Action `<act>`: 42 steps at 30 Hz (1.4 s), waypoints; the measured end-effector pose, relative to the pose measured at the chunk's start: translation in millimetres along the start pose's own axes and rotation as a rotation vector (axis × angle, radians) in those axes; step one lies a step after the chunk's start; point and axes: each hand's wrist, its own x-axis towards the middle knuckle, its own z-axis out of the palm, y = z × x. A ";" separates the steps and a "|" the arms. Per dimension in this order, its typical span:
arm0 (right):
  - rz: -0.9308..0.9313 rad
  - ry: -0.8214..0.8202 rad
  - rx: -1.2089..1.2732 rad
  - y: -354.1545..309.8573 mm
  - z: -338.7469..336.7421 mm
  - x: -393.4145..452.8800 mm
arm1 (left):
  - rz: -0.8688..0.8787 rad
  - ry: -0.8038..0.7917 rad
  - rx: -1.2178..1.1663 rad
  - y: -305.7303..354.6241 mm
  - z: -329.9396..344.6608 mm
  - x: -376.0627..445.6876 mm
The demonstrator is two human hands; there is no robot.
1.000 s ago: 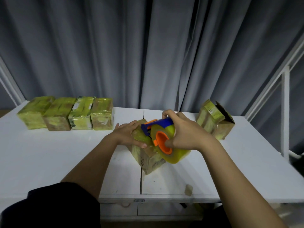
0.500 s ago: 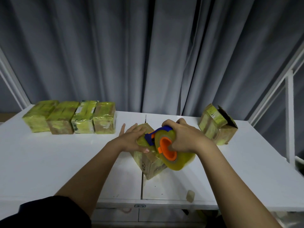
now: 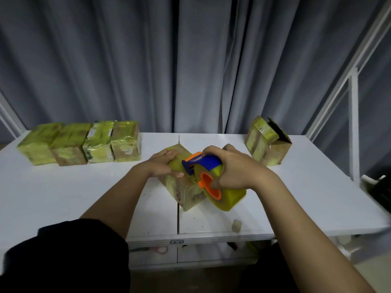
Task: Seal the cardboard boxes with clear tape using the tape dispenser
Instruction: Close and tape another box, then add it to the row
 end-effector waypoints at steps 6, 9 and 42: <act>0.087 0.039 0.465 36.3 39.3 -7.8 | 0.012 0.028 -0.053 -5.7 7.2 2.2; 0.142 0.119 0.534 41.2 47.5 -2.9 | 0.017 0.037 -0.062 -1.8 6.7 -0.4; 0.198 -0.019 1.007 46.4 49.2 -15.8 | -0.005 0.371 0.065 8.9 45.4 7.2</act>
